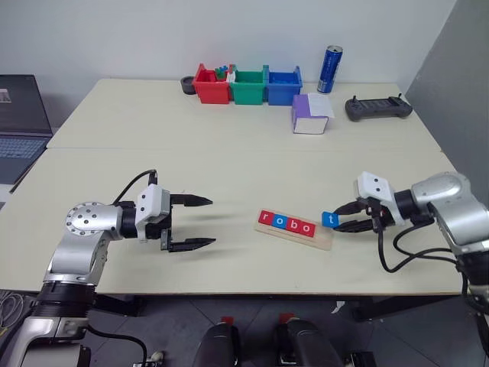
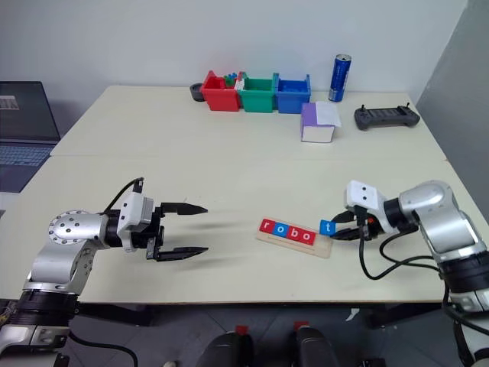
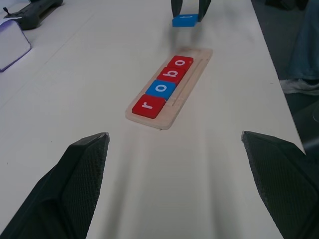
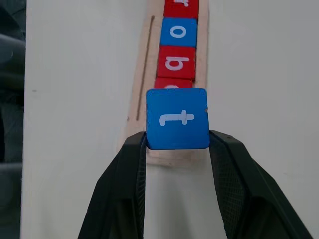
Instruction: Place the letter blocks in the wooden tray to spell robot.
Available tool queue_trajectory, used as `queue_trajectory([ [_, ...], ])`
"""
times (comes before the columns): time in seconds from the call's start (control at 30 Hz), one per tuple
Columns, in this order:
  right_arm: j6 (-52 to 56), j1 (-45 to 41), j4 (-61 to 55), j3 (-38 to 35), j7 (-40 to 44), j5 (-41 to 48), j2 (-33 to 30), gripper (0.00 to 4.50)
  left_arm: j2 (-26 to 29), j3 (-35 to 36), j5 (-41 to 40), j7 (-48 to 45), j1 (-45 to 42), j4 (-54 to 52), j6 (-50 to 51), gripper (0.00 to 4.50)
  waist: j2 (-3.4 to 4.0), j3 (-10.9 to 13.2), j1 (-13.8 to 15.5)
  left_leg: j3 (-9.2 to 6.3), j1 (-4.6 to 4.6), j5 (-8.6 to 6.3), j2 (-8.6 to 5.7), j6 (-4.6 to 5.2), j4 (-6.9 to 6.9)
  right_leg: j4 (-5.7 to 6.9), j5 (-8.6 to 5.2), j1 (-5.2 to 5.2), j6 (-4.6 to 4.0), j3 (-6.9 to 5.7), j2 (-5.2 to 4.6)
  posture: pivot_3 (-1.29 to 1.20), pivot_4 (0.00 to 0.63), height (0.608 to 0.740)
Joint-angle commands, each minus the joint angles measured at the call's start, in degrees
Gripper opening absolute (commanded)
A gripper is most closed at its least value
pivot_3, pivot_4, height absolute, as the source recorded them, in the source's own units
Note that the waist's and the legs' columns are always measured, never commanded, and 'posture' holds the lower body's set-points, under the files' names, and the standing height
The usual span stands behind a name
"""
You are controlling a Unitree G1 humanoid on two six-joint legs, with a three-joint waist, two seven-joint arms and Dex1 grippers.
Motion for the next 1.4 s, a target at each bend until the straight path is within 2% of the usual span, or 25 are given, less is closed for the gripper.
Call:
queue_trajectory([
  [0.03,5.64,2.63,-7.37,-1.53,-5.45,1.0,0.01,1.46,-0.53,-0.05,-0.28,0.34,-0.82,-0.55,-0.73,4.5,0.0,0.0,0.06,0.0,0.0,0.0,0.0,0.0,0.01,0.0,0.0,0.0,0.0,0.0,0.0,0.0,0.15,0.74],
  [0.17,9.04,3.05,-7.93,0.1,-11.65,-0.97,1.8,1.46,-1.07,-0.46,-0.09,0.03,-1.15,0.02,-1.15,4.5,0.0,0.0,-0.02,0.03,0.0,0.0,0.0,0.01,-0.01,0.0,0.0,-0.02,0.0,0.0,0.0,0.0,0.15,0.74],
  [0.3,8.48,3.26,-7.83,1.27,-12.9,-0.93,1.18,1.46,-1.57,-0.96,0.2,-0.33,-1.99,0.84,-1.53,4.5,0.0,0.0,0.06,0.02,-0.01,0.0,-0.01,0.0,-0.01,0.0,0.0,-0.02,0.0,-0.02,0.0,0.0,0.15,0.74],
  [0.6,9.03,4.32,-8.98,2.75,-12.19,0.18,-0.95,1.46,-1.56,-1.29,0.11,-0.64,-2.04,1.35,-2.1,4.5,-0.01,0.0,0.05,0.03,-0.02,-0.01,-0.02,0.01,-0.02,-0.02,-0.01,-0.02,0.01,-0.02,0.0,0.0,0.15,0.74],
  [1.4,6.46,1.67,-5.71,7.61,-12.22,-0.74,-0.18,1.46,-0.89,-1.11,0.29,-0.07,-1.02,1.43,-2.89,4.5,-0.01,-0.01,0.03,0.03,-0.02,-0.01,-0.01,0.01,-0.02,-0.02,-0.01,-0.02,0.01,-0.02,0.01,0.0,0.15,0.74],
])
